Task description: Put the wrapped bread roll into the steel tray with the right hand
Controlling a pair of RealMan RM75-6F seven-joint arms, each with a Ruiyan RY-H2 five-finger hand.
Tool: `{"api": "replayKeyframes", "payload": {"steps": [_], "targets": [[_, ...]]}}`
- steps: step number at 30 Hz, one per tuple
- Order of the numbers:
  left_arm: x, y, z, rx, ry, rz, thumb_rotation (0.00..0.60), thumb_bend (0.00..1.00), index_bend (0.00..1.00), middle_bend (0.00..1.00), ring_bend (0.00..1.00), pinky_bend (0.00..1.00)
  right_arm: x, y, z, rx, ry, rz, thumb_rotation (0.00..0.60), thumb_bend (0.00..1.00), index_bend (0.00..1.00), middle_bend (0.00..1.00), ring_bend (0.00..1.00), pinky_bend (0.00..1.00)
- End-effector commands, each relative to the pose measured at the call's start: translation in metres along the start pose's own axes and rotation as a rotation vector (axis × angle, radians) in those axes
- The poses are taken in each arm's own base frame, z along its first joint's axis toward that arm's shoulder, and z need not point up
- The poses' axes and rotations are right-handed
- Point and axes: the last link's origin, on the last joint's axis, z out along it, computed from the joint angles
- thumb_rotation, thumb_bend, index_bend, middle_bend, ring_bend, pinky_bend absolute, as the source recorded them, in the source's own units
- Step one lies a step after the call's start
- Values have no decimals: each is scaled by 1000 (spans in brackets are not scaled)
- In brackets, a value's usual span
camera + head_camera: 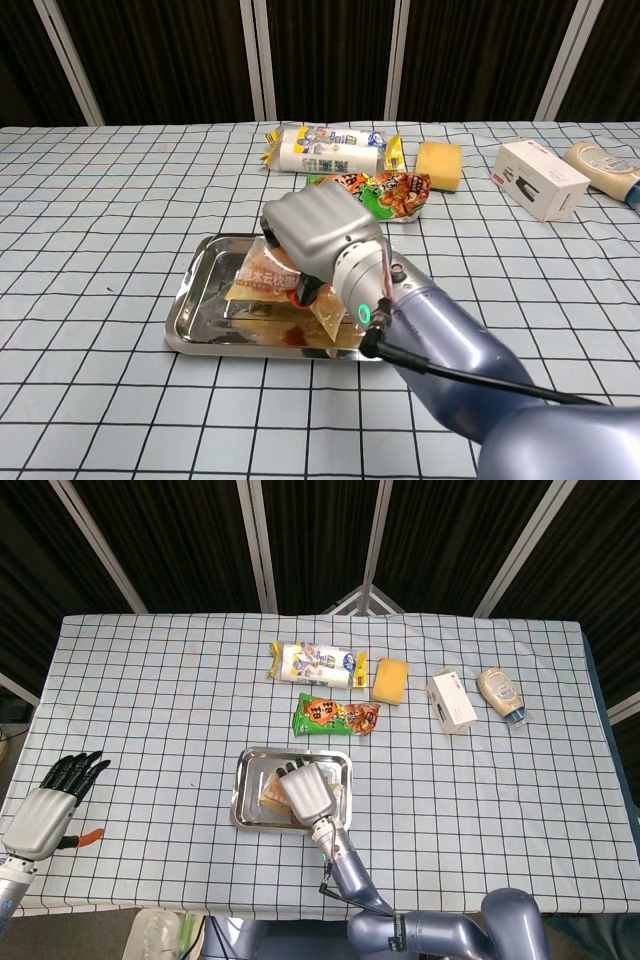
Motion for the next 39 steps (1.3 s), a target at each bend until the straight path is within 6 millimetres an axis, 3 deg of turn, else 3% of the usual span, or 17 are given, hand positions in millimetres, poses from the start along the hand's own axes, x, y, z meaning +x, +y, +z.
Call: {"api": "replayKeyframes", "payload": {"steps": [1,5,11,17,21,24,27,32,35,39], "targets": [[0,0,0,-2,-1,-1,600,64,0,0,0,0,2,-2,-3,-14,5,-10,600,346,0,93,83,477],[-2,1,1,-3,-6,4,600,64,0,0,0,0,14,1,-10,-51,22,-16,600,308,0,1,0,381],[-5,4,2,-4,-13,18,600,64,0,0,0,0,33,16,-28,-100,53,-26,600,287,0,0,0,364],[-5,5,0,-4,-8,23,600,64,0,0,0,0,51,53,-60,-165,74,-13,600,283,0,0,0,343],[-6,6,1,-1,-8,28,600,64,0,0,0,0,54,97,-102,-209,54,82,600,283,0,0,0,240],[-7,7,1,-3,-13,33,600,64,0,0,0,0,53,131,-135,-230,87,80,600,283,0,0,0,30],[-9,9,1,-5,-14,40,600,64,0,0,0,0,41,174,-183,-276,125,64,600,284,0,0,0,0],[-11,13,1,-13,-14,45,600,64,0,0,0,0,12,224,-254,-379,78,114,600,284,0,0,0,0],[-12,16,0,-22,-18,50,600,64,0,0,0,0,16,243,-269,-411,107,48,600,284,0,0,0,0],[-13,18,0,-25,-15,57,600,64,0,0,0,0,20,251,-277,-443,134,28,600,284,0,0,0,0]]}}
